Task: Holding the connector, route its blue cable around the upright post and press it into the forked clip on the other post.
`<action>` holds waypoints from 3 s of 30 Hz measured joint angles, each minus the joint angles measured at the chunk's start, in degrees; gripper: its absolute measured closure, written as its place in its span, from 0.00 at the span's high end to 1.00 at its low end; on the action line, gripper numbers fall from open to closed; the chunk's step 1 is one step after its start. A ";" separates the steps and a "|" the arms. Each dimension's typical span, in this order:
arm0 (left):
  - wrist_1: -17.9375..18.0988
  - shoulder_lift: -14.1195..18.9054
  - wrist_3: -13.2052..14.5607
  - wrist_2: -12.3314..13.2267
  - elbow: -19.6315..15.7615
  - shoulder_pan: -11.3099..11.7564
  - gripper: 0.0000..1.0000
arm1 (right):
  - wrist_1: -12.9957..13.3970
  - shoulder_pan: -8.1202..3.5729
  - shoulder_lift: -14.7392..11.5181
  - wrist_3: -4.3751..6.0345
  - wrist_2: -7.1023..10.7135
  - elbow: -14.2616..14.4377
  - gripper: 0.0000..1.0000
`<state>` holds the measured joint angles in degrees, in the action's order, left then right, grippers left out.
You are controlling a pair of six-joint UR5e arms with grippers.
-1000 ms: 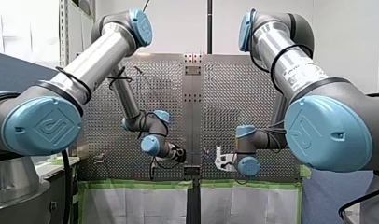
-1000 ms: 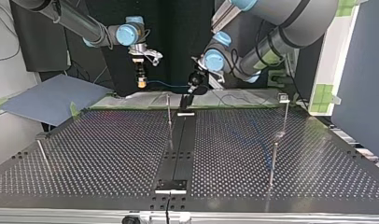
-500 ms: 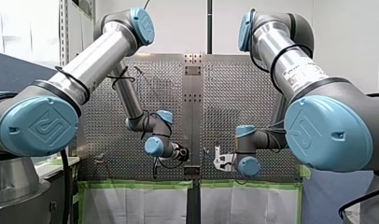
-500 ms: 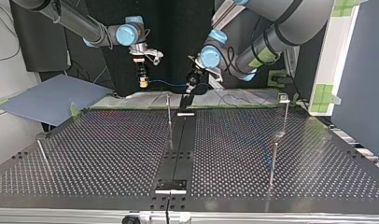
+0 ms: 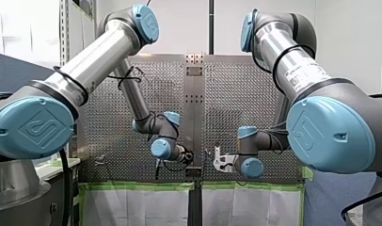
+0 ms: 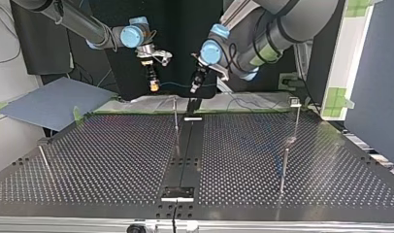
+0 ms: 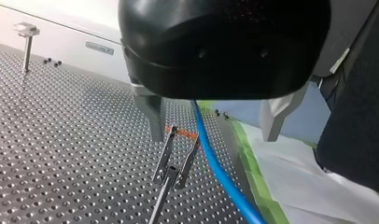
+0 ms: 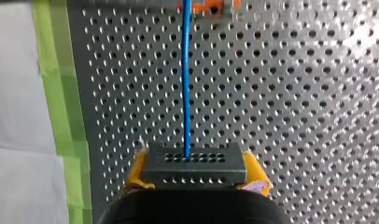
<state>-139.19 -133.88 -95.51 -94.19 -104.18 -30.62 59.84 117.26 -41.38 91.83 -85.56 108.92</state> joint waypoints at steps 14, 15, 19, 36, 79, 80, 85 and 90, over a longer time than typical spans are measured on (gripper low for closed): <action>0.48 0.00 2.71 -7.21 0.00 -2.27 1.00 | 0.07 -0.11 -0.01 -0.46 4.32 0.00 0.00; 0.73 0.00 2.79 -7.66 0.01 -2.45 1.00 | -0.04 -0.11 -0.02 -0.47 4.40 0.01 0.00; 1.52 0.00 2.94 -9.78 0.02 -2.92 1.00 | -0.43 -0.13 -0.03 -0.46 4.60 0.02 0.00; 2.94 -0.08 6.52 -18.61 0.39 -3.49 1.00 | 0.01 -0.96 -0.02 0.51 8.76 -0.05 0.00; 3.20 -0.12 4.67 -31.54 1.39 -6.68 0.36 | -0.61 -1.01 0.00 0.71 9.93 -0.03 0.00; 3.51 -0.12 4.57 -31.55 1.39 -6.78 0.36 | -0.67 -1.01 0.00 0.69 9.90 -0.03 0.00; 4.78 -0.15 4.36 -31.49 1.41 -7.04 0.36 | -0.76 -1.02 0.00 0.65 9.82 -0.01 0.00; 5.27 -0.17 4.22 -31.45 1.44 -7.25 0.36 | -0.73 -1.00 -0.01 0.62 9.89 0.02 0.00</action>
<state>-133.92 -134.05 -91.29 -125.64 -102.74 -37.87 59.11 116.26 -41.39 92.46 -75.67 108.94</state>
